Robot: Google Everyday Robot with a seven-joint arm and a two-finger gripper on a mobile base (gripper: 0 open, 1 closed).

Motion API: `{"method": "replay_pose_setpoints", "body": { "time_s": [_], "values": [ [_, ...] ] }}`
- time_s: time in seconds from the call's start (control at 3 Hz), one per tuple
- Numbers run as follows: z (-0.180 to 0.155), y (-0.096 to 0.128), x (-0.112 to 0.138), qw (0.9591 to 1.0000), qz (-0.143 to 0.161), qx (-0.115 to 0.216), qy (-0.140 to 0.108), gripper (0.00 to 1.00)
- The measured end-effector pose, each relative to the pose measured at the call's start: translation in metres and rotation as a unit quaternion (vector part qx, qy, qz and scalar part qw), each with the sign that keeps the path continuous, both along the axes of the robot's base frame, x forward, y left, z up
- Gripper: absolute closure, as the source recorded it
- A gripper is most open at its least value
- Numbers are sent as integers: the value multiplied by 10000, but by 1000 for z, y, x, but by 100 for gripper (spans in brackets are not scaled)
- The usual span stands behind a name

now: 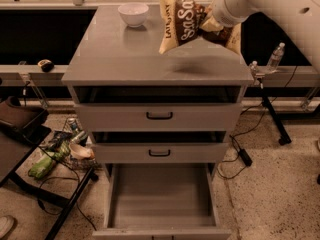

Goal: Pick brown chip bag from bottom drawer and place on counter

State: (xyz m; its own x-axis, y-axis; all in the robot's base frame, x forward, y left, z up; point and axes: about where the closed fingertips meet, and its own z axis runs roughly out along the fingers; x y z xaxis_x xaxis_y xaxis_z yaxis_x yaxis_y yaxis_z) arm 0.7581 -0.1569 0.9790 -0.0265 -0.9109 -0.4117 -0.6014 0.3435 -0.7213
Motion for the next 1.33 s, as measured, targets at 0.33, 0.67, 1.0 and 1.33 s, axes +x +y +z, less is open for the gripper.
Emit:
{"method": "replay_pose_setpoints", "body": {
  "time_s": [0.33, 0.67, 1.0, 1.33],
  "values": [
    [-19, -1, 25, 9996, 210, 132, 106, 100],
    [-17, -3, 27, 9997, 206, 146, 74, 81],
    [-17, -3, 27, 9997, 206, 146, 75, 57],
    [-17, -3, 27, 9997, 206, 146, 75, 34]
  ]
}}
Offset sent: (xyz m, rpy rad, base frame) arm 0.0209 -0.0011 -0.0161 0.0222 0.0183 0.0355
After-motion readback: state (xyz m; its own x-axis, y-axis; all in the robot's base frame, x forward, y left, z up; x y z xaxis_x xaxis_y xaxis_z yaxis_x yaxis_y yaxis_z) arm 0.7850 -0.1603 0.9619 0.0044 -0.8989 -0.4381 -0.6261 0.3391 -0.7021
